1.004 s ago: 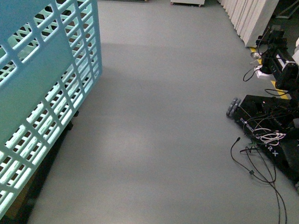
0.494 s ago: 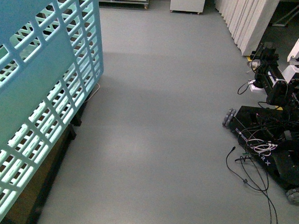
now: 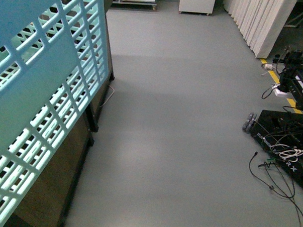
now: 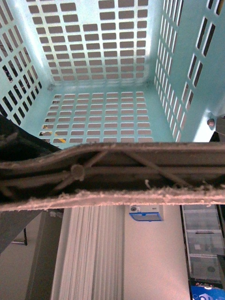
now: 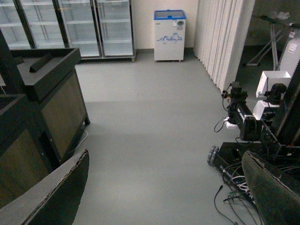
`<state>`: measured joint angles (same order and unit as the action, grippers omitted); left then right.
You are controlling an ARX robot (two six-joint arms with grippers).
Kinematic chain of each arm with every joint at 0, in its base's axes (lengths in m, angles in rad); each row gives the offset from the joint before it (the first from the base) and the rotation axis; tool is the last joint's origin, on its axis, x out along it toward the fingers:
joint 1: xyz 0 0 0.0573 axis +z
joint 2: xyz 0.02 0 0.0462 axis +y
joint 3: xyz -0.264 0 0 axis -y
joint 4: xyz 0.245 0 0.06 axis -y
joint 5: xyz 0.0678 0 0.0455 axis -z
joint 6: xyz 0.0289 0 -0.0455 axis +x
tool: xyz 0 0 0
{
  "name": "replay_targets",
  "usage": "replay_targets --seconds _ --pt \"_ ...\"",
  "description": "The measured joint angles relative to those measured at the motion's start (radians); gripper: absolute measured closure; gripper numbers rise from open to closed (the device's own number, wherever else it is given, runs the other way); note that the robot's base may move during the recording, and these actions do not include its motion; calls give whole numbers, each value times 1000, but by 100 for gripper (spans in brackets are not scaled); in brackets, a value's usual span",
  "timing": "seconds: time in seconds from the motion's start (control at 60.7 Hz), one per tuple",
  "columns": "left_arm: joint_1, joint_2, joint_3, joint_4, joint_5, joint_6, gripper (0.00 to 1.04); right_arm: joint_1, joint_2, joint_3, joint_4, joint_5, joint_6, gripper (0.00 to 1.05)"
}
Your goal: Pick lemon and mango into basket
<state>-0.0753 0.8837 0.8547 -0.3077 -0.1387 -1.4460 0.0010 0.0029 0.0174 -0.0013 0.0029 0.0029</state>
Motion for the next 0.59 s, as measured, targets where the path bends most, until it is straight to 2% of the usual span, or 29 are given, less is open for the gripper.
replay_targets --seconds 0.593 --pt "1 2 0 0 -5 5 99 0 0 0 0 -1 0 9"
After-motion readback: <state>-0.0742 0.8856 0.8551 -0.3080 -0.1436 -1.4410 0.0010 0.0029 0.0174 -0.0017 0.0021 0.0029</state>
